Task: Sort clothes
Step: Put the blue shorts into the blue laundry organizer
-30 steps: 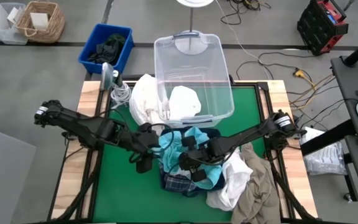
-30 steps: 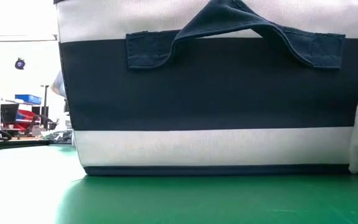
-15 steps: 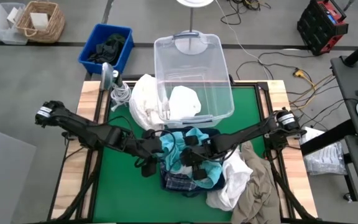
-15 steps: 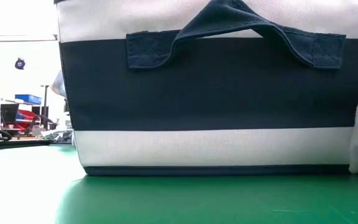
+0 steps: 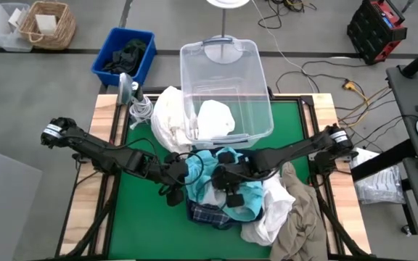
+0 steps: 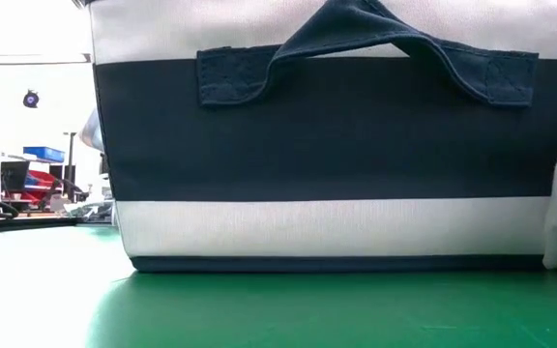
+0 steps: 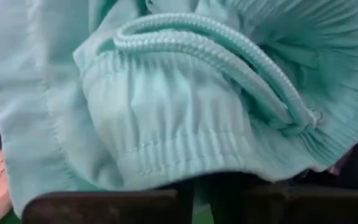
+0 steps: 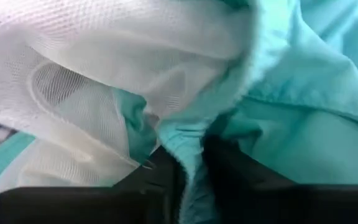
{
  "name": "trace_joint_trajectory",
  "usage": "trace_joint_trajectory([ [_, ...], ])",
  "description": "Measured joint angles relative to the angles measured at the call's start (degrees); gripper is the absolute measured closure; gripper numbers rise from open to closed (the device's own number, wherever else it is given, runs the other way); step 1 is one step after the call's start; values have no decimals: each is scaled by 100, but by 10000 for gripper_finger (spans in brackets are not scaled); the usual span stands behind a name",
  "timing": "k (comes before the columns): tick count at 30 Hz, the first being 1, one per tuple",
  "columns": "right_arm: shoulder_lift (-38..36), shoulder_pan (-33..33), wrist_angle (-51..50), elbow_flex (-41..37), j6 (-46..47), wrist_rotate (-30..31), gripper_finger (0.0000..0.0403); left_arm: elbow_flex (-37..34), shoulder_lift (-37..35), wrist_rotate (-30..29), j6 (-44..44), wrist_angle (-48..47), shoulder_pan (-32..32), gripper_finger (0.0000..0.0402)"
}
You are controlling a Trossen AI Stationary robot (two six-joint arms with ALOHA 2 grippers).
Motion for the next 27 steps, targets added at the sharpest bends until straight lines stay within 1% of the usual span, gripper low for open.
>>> trace_joint_trajectory([
  [7,-308,0,-1164,751,347,62,284,2,-39,2,-26,3,0,384],
  [10,-437,2,-1477,940,470,238,278,45,-91,2,-29,-69,0,384],
  [12,-543,16,-1468,883,591,385,284,223,-113,2,-24,-211,0,384],
  [14,-614,16,-1208,630,632,537,304,456,-129,0,68,-425,0,384],
  [16,-607,16,-650,281,570,620,334,700,-129,-34,246,-619,0,384],
  [18,-583,16,176,-138,428,637,368,899,-113,-70,456,-815,3,384],
  [19,-563,16,747,-353,338,643,381,981,-106,-161,547,-876,2,384],
  [21,-522,16,1797,-739,210,655,388,1099,-105,-337,689,-970,4,384],
  [22,-473,16,2071,-906,173,655,389,1155,-105,-373,730,-1026,6,384],
  [24,-311,0,2281,-1154,148,657,392,1300,-105,-458,767,-1258,7,384],
  [27,-36,0,2316,-1452,70,663,393,1574,-98,-500,759,-1682,7,384],
])
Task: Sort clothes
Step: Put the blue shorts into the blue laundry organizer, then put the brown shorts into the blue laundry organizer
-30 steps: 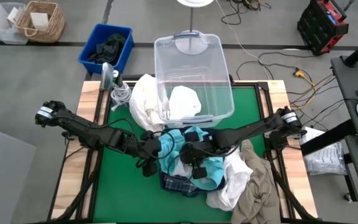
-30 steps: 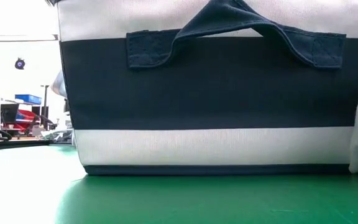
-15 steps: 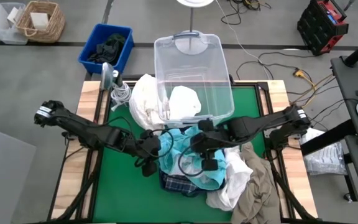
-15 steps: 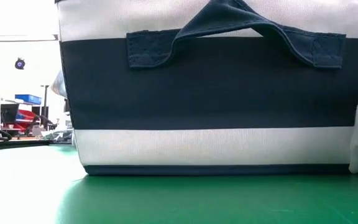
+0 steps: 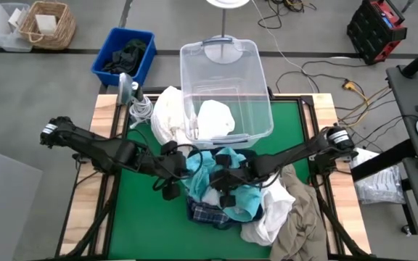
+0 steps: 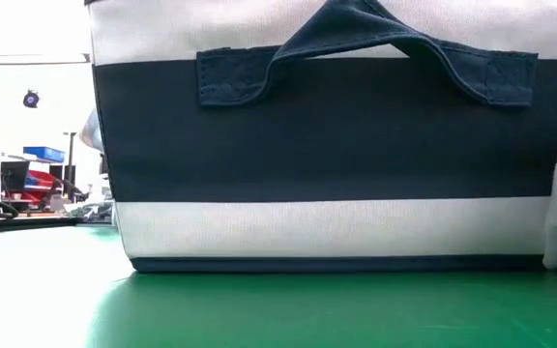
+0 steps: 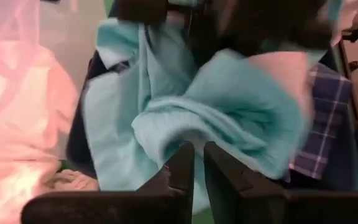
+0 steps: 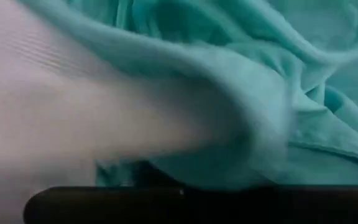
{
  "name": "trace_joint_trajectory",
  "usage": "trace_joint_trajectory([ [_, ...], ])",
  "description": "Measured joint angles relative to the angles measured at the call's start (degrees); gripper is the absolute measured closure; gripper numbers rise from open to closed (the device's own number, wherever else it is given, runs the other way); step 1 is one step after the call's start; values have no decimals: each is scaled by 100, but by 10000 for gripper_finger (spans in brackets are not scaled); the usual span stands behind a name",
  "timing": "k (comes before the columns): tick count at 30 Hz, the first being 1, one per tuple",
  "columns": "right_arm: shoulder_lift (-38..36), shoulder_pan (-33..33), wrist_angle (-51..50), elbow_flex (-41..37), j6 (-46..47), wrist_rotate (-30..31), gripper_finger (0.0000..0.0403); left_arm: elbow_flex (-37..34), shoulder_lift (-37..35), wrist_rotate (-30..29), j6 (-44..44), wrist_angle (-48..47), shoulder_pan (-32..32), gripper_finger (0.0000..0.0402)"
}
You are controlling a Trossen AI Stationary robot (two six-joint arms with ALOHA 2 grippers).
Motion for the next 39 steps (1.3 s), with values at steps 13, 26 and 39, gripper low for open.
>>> trace_joint_trajectory([
  [13,-281,1,-239,-45,141,-43,390,956,7,-252,70,-1050,-2,383],
  [26,-1740,172,-2309,573,1671,-630,336,1147,4,-594,420,-1191,0,383],
  [39,-2733,1512,-4995,896,3758,-635,213,1147,4,-624,422,-1190,0,383],
])
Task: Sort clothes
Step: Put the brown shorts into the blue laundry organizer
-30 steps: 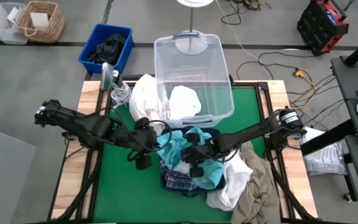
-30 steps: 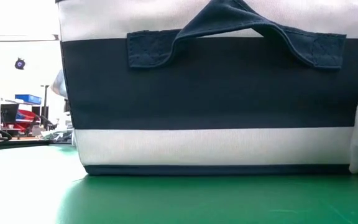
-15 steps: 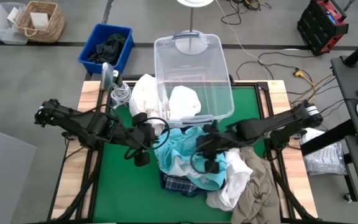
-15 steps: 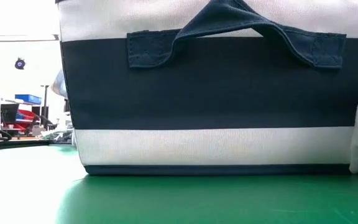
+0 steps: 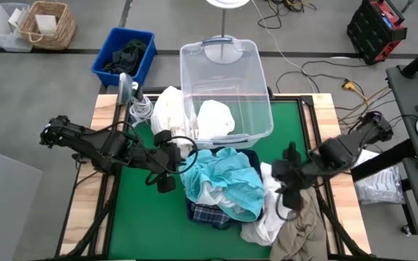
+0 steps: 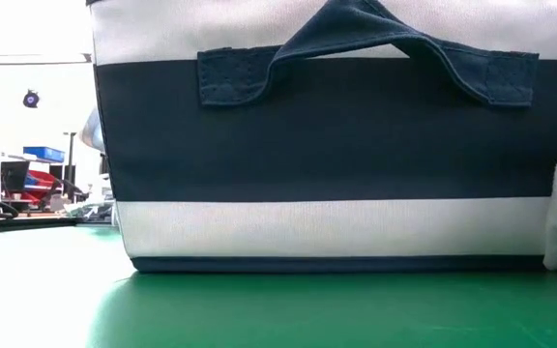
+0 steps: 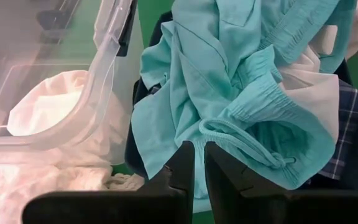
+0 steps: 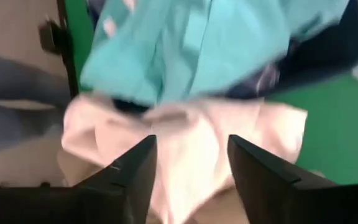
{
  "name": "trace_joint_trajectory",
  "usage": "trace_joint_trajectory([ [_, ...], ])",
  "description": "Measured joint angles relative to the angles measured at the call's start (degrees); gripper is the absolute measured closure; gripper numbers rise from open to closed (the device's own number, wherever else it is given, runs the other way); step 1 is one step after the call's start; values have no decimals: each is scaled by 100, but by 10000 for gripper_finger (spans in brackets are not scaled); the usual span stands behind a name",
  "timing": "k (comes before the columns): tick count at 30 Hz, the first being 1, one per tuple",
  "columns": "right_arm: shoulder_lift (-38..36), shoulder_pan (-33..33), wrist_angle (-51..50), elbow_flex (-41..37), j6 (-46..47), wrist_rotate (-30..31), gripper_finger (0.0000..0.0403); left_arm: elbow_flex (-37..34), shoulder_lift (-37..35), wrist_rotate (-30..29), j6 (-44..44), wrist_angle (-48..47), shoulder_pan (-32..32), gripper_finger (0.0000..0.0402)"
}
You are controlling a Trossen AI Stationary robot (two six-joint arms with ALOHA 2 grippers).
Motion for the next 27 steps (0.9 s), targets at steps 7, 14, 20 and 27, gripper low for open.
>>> trace_joint_trajectory([
  [7,16,537,-1274,0,1275,-108,168,0,0,-135,-17,-5,0,383],
  [14,-225,839,-1395,-463,1957,-25,157,-2,0,-142,-4,-8,6,384],
  [20,-476,1253,-1392,-1237,2138,-22,156,-2,0,-137,-117,-75,4,384],
  [27,-848,1895,-976,-2251,2173,35,152,-7,0,-128,-175,-173,4,384],
])
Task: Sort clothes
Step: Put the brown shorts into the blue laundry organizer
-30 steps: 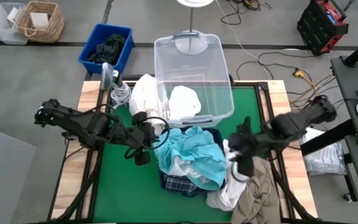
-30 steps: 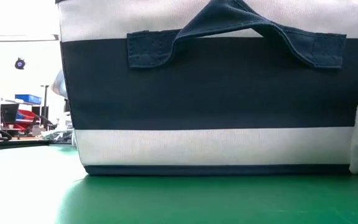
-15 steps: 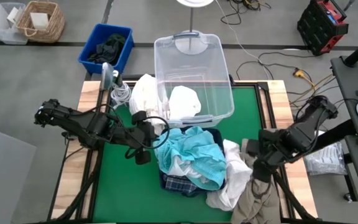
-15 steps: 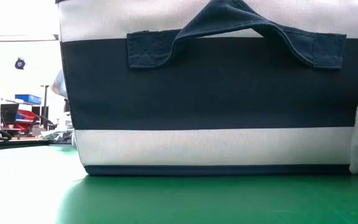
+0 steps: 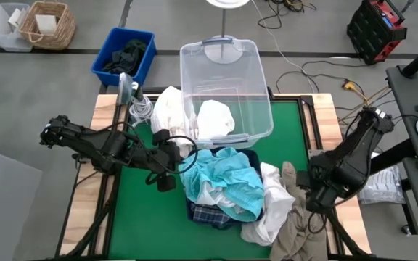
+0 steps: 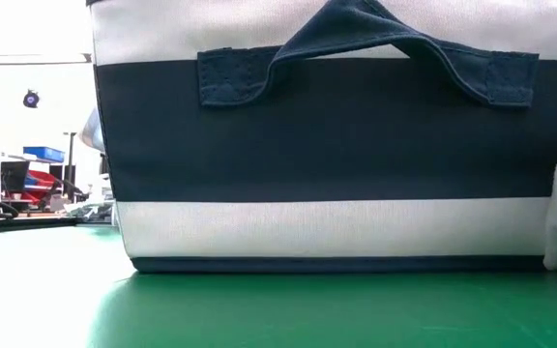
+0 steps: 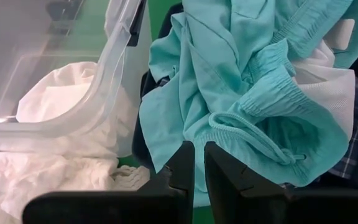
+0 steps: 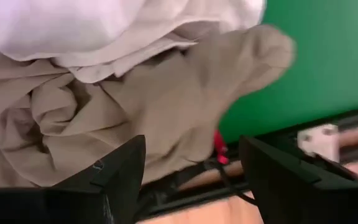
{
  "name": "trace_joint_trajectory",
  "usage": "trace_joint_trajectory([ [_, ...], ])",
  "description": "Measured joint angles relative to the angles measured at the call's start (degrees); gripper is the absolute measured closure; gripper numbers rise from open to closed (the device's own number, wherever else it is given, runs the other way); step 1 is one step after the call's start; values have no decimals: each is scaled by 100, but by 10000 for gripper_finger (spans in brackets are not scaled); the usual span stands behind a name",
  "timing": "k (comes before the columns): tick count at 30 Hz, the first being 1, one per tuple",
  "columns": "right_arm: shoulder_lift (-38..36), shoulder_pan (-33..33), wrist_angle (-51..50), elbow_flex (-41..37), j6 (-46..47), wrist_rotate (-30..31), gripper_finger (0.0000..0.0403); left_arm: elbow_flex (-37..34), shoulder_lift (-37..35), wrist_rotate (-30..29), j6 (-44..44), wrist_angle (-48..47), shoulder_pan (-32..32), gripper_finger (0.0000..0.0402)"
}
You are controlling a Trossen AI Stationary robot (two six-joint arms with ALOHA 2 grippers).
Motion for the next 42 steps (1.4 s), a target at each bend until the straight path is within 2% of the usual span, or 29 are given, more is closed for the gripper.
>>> trace_joint_trajectory([
  [7,-311,120,1545,-1239,516,-28,153,0,0,4,-96,-20,-4,384],
  [12,-278,120,1797,-1990,1122,-34,156,0,0,2,-105,-16,-2,384],
  [15,-315,120,2081,-2314,1308,-22,173,0,0,0,-105,-15,-2,384],
  [19,-358,120,2531,-2657,1401,-11,236,0,0,-3,-105,-11,-2,384],
  [23,-330,120,2611,-2859,1523,-11,350,0,0,-7,-107,10,-2,384],
  [24,-333,120,2624,-2860,1481,-11,371,0,0,-7,-111,13,-2,384],
  [26,-336,120,2537,-2825,1483,-48,384,0,0,-7,-131,25,-2,384],
  [32,-370,120,1550,-2095,1526,-132,392,190,0,44,-151,44,-2,384],
  [38,-367,131,478,-885,1486,450,393,674,-7,35,159,52,-2,384],
  [42,-362,131,-102,-137,1567,981,394,845,-7,-194,433,15,-2,384],
])
